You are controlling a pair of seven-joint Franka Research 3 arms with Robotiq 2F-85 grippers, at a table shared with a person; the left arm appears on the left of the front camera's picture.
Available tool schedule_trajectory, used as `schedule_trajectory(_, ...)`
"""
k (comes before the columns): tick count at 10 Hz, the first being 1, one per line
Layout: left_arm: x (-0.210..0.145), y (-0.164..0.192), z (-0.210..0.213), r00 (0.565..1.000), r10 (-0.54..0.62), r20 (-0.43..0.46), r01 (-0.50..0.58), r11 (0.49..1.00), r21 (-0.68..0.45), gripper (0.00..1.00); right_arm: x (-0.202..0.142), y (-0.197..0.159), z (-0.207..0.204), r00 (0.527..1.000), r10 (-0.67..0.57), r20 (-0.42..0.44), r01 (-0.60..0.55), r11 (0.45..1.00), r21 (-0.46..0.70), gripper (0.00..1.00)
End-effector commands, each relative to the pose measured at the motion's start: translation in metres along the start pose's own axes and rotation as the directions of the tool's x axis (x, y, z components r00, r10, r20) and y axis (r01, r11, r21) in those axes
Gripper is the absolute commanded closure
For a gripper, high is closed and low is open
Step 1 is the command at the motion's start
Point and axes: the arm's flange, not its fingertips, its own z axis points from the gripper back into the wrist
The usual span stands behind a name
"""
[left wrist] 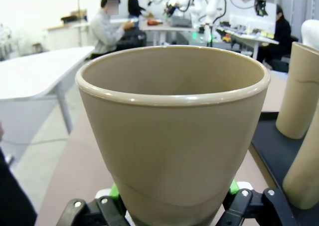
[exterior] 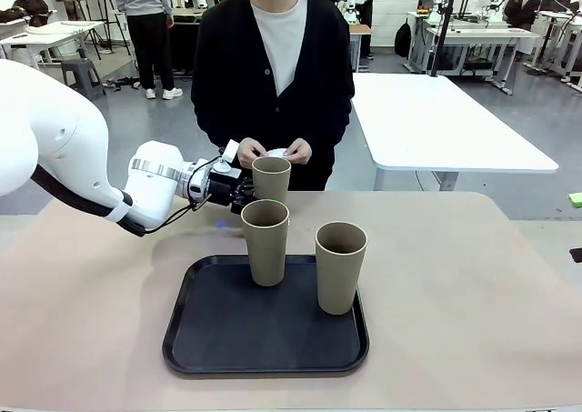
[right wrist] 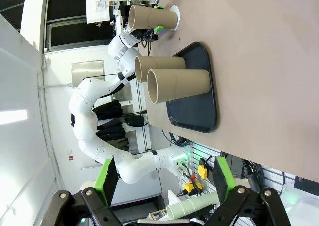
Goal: Place coasters on the table and set cups on them.
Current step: Pick up one Reusable plastic cup and place it on a coaster set by the human.
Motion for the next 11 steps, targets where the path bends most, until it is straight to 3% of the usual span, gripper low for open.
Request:
schedule_trajectory(1,-0.0042,0.0057,0.0004,1.0,-0.012,-0.026,0.013,1.0,0.012,0.17,0.0016,0.0001,0.0002,1.0,0.004,0.001,-0.004,1.0,0.017,0.0)
schedule_trajectory(6,-0.0103,0.0068,-0.0022,1.0,-0.02,-0.023,0.02,1.0,-0.01,0.17,0.0016,0.0001,0.0002,1.0,0.004,0.001,-0.004,1.0,0.017,0.0)
schedule_trajectory(7,-0.0105,0.0067,-0.0025,1.0,-0.013,-0.016,0.013,1.0,-0.015,0.0,0.0016,0.0001,0.0002,1.0,0.004,0.001,-0.004,1.0,0.017,0.0)
schedule_trajectory(11,-0.0106,0.0055,-0.0012,1.0,0.002,-0.011,-0.002,1.0,-0.031,0.0,0.0016,0.0001,0.0002,1.0,0.004,0.001,-0.004,1.0,0.017,0.0)
